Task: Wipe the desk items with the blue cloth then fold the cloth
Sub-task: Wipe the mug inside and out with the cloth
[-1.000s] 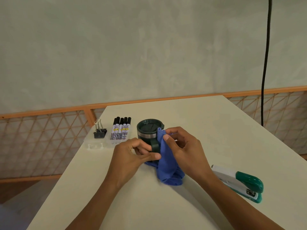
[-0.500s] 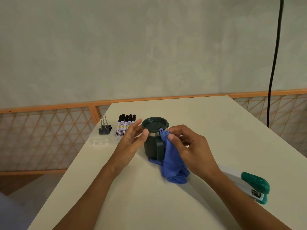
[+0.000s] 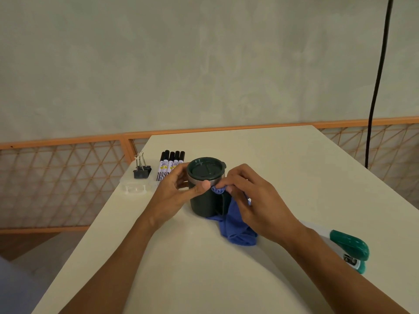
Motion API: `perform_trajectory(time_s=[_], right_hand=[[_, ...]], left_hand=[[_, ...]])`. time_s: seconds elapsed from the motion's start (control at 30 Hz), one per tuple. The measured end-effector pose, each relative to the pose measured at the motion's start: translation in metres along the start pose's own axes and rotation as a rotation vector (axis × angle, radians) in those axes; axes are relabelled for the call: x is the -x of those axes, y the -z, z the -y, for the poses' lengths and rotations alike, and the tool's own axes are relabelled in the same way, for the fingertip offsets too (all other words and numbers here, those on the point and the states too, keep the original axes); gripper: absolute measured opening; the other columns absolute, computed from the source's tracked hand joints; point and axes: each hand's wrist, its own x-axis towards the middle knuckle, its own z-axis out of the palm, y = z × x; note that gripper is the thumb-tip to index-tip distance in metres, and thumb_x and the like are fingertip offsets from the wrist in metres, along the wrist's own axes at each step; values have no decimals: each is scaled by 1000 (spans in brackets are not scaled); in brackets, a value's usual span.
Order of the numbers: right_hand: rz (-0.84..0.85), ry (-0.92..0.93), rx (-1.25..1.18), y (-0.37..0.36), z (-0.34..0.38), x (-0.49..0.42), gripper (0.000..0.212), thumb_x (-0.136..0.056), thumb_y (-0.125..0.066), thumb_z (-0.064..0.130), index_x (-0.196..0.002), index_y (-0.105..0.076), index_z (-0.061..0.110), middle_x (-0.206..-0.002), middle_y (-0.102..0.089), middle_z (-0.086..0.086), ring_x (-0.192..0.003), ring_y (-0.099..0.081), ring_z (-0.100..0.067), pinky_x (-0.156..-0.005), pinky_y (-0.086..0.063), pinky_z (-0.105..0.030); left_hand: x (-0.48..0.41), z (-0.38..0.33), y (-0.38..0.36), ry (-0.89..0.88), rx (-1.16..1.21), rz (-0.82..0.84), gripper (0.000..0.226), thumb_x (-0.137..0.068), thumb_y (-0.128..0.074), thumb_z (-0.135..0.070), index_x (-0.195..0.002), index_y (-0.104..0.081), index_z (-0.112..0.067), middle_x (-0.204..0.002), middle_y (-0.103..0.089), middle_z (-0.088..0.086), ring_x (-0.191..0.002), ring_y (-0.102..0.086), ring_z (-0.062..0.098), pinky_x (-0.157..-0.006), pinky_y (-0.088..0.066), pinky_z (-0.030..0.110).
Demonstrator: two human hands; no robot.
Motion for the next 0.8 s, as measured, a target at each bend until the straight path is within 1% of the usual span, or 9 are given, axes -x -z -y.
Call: perform_trajectory(time_s=[0.13,0.2,0.27,0.33,0.37,0.47,0.53,0.63,0.8], right_hand=[[25,15,-64,8,-2,1,37,-101,-57,-10,-109,-76,20,-117,-59,8,-107,-62,-11,-85,-49,-18],[44,-2,-57,10,-4,2,41,-96,-57,-16,-104,-77,19,-114,-60,7,-106,-63,-11,-86,-48,-16],[69,-33,-45,11,-10,4,45,-93,-57,-19,-102,-77,20,-112,-61,8,-103,-63,-9,-85,-47,-15],[68,-54,-46,10,-13,6,45,-92,-57,-18,-102,-78,21,-110,-63,8,-101,-64,-8,-83,-47,-16],[23,-73,-77,10,-12,6,44,-93,-57,-16,-103,-78,21,-110,-65,7,-101,-66,-9,-82,-47,-16],[-251,-158,-208,14,4,0,32,-101,-61,-8,-107,-79,18,-113,-68,6,-107,-69,-12,-79,-47,-13],[-361,-146,-212,12,15,-4,25,-103,-66,2,-115,-79,19,-119,-68,4,-112,-68,-16,-85,-49,-15],[-287,-38,-100,-2,17,-1,26,-103,-68,6,-123,-78,19,-126,-65,2,-117,-65,-16,-94,-52,-21],[-273,8,-24,-13,6,4,30,-101,-67,2,-125,-76,17,-127,-64,1,-115,-64,-15,-93,-51,-21]], left_hand=[[1,-3,-1,-4,-19,-54,67,-75,-86,-63,-132,-66,-36,-130,-73,-16,-125,-66,10,-105,-57,34],[1,-2,-1,3,-5,-89,60,-80,-89,-58,-132,-68,-35,-129,-73,-17,-125,-66,10,-104,-58,34],[4,-5,-2,17,21,-143,53,-84,-85,-51,-132,-70,-33,-126,-75,-18,-122,-67,5,-104,-59,32],[5,-6,0,39,63,-216,45,-87,-80,-51,-128,-73,-33,-123,-76,-17,-118,-68,3,-106,-58,35],[6,-7,1,48,93,-244,43,-88,-81,-54,-125,-75,-33,-122,-77,-14,-117,-69,5,-106,-57,37],[9,-12,4,54,117,-266,54,-80,-86,-64,-122,-76,-31,-121,-78,-11,-116,-71,7,-102,-57,35],[11,-14,-1,63,69,-254,54,-79,-89,-62,-122,-76,-32,-119,-78,-13,-113,-72,5,-97,-58,30],[13,-17,-13,67,10,-270,52,-74,-86,-63,-117,-75,-35,-112,-78,-17,-108,-72,2,-88,-61,25],[13,-22,-18,108,47,-366,48,-76,-85,-65,-107,-78,-28,-103,-80,-13,-101,-75,7,-85,-65,32]])
